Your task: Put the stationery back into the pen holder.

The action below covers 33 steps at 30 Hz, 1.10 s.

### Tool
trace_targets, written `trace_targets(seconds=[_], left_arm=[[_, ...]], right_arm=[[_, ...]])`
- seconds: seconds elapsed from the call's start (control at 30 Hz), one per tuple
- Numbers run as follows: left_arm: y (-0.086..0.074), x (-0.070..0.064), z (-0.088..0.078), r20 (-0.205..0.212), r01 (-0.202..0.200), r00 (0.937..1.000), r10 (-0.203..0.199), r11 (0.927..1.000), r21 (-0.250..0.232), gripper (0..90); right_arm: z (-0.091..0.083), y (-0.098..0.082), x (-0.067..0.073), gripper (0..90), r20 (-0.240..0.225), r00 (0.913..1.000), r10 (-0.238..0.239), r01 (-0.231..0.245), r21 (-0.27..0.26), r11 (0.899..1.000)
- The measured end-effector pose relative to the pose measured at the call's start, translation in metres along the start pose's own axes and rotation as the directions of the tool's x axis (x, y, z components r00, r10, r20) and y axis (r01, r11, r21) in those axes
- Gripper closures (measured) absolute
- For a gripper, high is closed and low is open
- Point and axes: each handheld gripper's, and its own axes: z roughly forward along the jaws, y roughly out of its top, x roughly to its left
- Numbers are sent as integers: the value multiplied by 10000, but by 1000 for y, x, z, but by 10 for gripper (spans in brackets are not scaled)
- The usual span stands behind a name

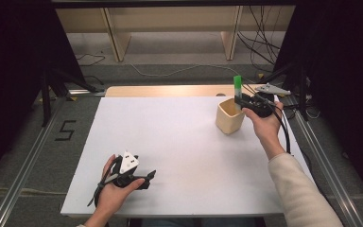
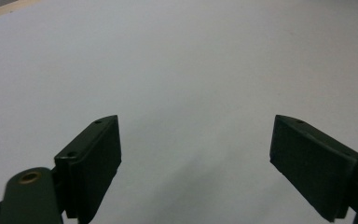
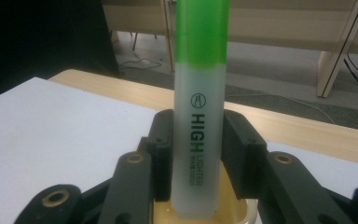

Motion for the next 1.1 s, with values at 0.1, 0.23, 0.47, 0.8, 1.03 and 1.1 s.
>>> trace_targets(seconds=[0.1, 0.23, 0.47, 0.8, 1.03, 1.1], left_arm=[[0, 0, 0, 0, -12, 10000, 12, 10000, 19, 163], [0, 0, 0, 16, -27, 10000, 27, 10000, 45, 163], [0, 0, 0, 10, -47, 10000, 47, 10000, 34, 163], [0, 0, 0, -2, -19, 10000, 19, 10000, -11, 163], [0, 0, 0, 13, -16, 10000, 16, 10000, 8, 163], [0, 0, 0, 2, -10, 10000, 10, 10000, -13, 163]], right_arm=[[1, 0, 0, 662, 5, 10000, -30, 30, -28, 10000], [3, -1, 1, 662, 14, 10000, -67, 67, -41, 10000], [7, -3, 2, 661, 26, 9999, -157, 157, -65, 9999], [12, -7, 5, 662, 60, 9998, -166, 166, -2, 9999], [15, -8, 5, 661, 63, 9997, -230, 229, 57, 9997], [16, -9, 6, 661, 82, 9997, -241, 240, 75, 9997]])
